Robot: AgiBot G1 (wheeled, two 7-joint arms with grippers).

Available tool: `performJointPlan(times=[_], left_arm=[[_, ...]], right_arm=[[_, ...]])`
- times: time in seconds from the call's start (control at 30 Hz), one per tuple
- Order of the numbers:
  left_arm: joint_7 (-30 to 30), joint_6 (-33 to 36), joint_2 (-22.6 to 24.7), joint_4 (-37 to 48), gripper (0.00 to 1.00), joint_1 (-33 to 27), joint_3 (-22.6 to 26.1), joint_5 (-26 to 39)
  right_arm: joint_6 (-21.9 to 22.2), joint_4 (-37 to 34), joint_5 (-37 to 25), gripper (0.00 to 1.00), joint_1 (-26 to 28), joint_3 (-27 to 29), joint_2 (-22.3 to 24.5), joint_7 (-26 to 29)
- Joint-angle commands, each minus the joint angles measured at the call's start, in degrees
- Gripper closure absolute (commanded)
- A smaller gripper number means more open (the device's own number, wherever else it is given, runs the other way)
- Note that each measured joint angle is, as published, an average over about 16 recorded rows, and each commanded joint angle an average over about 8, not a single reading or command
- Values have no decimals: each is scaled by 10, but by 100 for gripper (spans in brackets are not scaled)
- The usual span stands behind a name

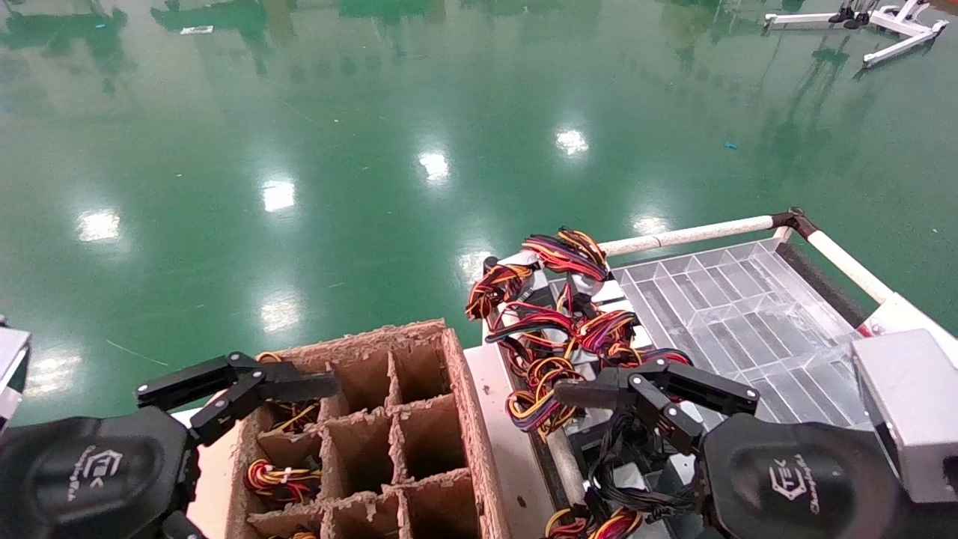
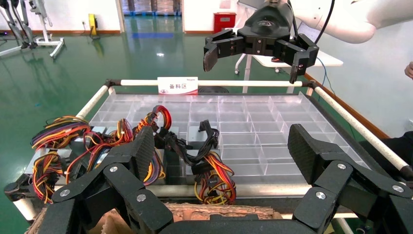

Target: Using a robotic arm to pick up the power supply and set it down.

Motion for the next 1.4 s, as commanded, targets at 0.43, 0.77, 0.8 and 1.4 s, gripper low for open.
performJointPlan(times=[0.43,0.77,0.8,1.4], left_arm=[[0,0,0,0,100,0,0,0],[0,0,0,0,100,0,0,0],[0,0,0,0,100,0,0,0],[0,0,0,0,100,0,0,0]], right_arm=[[2,-1,-8,0,0,-5,-6,-1],[8,-20,-91,0,36,-59,-70,-7],[8,-22,-100,0,41,-65,-78,-7],[18,-90,-223,0,100,-165,-249,-36]])
